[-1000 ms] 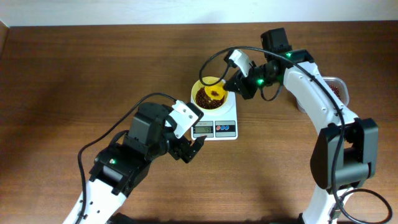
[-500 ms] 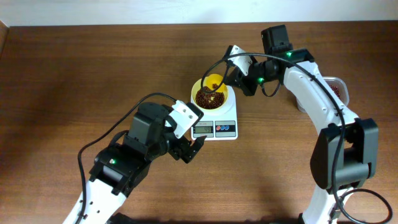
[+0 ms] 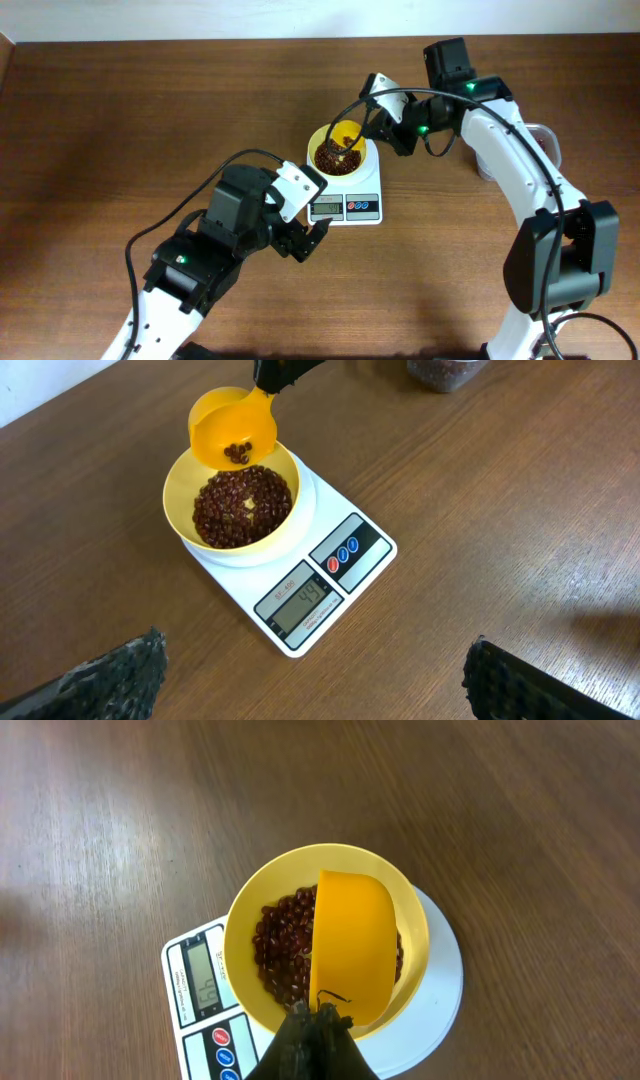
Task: Scoop item into bowl and weigh 50g on scale
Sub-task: 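Tilt the scoop with the right gripper to pour beans into the bowl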
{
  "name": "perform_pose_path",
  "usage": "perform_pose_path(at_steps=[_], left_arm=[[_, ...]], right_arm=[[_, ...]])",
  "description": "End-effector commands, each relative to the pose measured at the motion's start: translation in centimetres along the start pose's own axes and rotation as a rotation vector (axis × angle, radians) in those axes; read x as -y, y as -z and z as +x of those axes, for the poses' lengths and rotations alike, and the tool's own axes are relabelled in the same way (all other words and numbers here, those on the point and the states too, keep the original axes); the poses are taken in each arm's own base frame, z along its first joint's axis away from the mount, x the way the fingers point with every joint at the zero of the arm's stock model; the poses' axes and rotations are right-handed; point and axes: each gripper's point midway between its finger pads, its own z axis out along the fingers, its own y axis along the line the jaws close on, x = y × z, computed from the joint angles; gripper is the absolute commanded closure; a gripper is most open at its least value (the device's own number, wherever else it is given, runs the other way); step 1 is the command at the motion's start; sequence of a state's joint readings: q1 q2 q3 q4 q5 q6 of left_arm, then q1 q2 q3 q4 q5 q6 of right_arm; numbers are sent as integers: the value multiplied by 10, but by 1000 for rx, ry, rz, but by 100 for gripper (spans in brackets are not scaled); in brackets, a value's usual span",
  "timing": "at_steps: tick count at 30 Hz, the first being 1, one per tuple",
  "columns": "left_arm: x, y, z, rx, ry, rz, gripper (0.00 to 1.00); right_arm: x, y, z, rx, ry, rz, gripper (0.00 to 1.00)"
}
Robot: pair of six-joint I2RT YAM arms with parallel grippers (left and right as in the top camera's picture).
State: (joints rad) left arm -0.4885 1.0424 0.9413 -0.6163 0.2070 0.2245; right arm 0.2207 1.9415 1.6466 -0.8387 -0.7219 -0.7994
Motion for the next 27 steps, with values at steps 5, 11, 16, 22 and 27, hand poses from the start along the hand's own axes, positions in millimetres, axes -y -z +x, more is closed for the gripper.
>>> perform_pose_path(at_steps=[5,11,16,22,27], left_arm=[[1,1,1,7,-2,9,1],[1,1,1,7,-2,9,1],[1,1,1,7,-2,9,1],[1,1,1,7,-2,9,1],[1,1,1,7,-2,9,1]], right_arm=[[-3,10,-19,19,127,35,96],[6,12,-15,-17,139,79,96],[3,12,-13,-25,122,70,96],[-9,11,-16,6,103,9,96],[-24,12,-16,24,-39,-66,96]])
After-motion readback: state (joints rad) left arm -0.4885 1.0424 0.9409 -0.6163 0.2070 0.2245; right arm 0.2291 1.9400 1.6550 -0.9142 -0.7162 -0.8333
